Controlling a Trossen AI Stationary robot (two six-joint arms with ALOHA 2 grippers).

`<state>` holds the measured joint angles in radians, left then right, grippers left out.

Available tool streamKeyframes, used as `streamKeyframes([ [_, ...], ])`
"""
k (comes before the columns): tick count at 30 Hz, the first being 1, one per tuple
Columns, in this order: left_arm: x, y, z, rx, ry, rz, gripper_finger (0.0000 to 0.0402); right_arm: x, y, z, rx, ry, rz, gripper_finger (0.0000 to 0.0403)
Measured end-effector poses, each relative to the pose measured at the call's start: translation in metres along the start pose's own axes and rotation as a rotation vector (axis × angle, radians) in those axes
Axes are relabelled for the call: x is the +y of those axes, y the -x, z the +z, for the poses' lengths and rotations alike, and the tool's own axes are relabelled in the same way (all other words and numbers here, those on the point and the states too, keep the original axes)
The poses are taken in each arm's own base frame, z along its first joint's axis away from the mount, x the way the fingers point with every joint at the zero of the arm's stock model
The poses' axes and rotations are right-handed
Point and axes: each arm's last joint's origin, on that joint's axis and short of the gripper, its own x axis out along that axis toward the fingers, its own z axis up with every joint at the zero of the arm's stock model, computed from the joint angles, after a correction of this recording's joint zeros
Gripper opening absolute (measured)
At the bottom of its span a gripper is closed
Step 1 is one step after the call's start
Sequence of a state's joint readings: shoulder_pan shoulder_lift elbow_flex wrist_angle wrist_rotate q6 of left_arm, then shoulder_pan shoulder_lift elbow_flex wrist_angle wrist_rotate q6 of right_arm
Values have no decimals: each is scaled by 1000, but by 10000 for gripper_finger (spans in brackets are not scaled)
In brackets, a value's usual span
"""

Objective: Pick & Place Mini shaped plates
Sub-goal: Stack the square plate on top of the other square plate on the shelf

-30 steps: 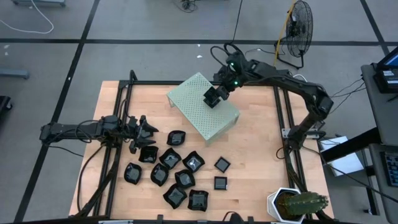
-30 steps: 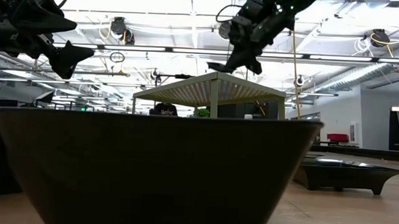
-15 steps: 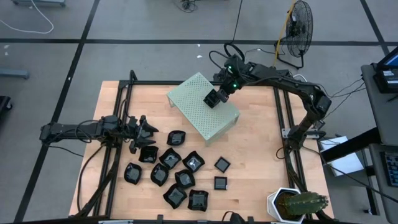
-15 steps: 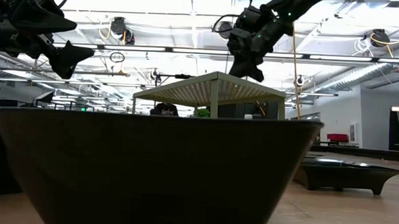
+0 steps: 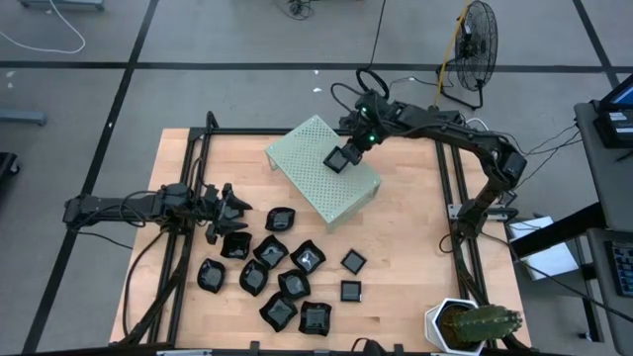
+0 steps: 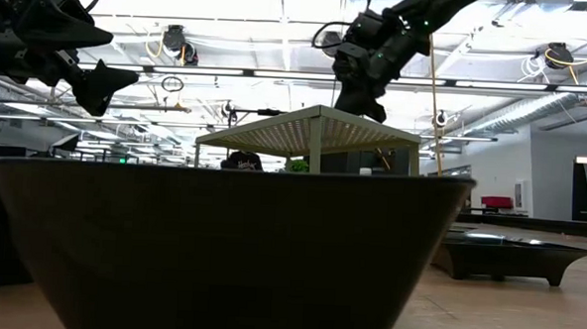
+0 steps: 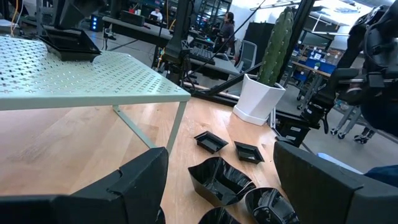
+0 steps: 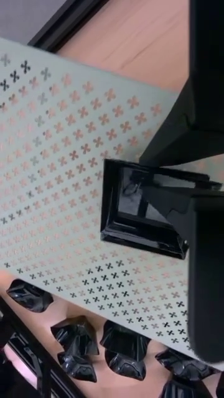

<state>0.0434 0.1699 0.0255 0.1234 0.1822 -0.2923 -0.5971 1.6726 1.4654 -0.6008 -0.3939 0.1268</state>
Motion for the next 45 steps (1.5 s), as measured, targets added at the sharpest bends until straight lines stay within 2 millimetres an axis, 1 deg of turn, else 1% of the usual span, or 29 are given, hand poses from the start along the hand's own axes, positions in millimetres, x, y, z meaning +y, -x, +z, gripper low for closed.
streamKeyframes([
  [5, 0, 0, 0, 0, 0, 0, 296, 9, -3, 1, -10, 36, 22, 78],
  [9, 0, 0, 0, -1, 0, 0, 296, 25, 0, 1, -31, 81, 76, 90],
  [12, 0, 0, 0, 0, 0, 0, 296, 41, 4, -1, -34, 141, 111, 95],
  [16, 0, 0, 0, -1, 0, 0, 296, 76, 14, -6, -58, 230, 193, 99],
  [20, 0, 0, 0, -1, 0, 0, 296, 119, 15, -23, -11, 329, 269, 109],
  [23, 0, 0, 0, -1, 0, 0, 296, 151, 13, -43, 54, 346, 250, 121],
  [25, 0, 0, 0, -1, 0, 0, 296, 169, 11, -61, 114, 355, 176, 129],
  [27, 0, 0, 0, -1, 0, 0, 296, 182, 10, -78, 173, 354, 81, 135],
  [31, 0, 0, 0, -1, 0, 0, 296, 202, 9, -108, 251, 310, -94, 139],
  [33, 0, 0, 0, -1, 0, 0, 296, 206, 5, -125, 278, 276, -147, 139],
  [36, 0, 0, 0, -1, 0, 0, 296, 207, -5, -147, 315, 233, -164, 139],
  [39, 0, 0, 0, -1, 0, 0, 296, 199, -18, -167, 347, 189, -191, 139],
  [45, 0, 0, 0, -1, 0, 0, 296, 178, -45, -195, 332, 105, -166, 139],
])
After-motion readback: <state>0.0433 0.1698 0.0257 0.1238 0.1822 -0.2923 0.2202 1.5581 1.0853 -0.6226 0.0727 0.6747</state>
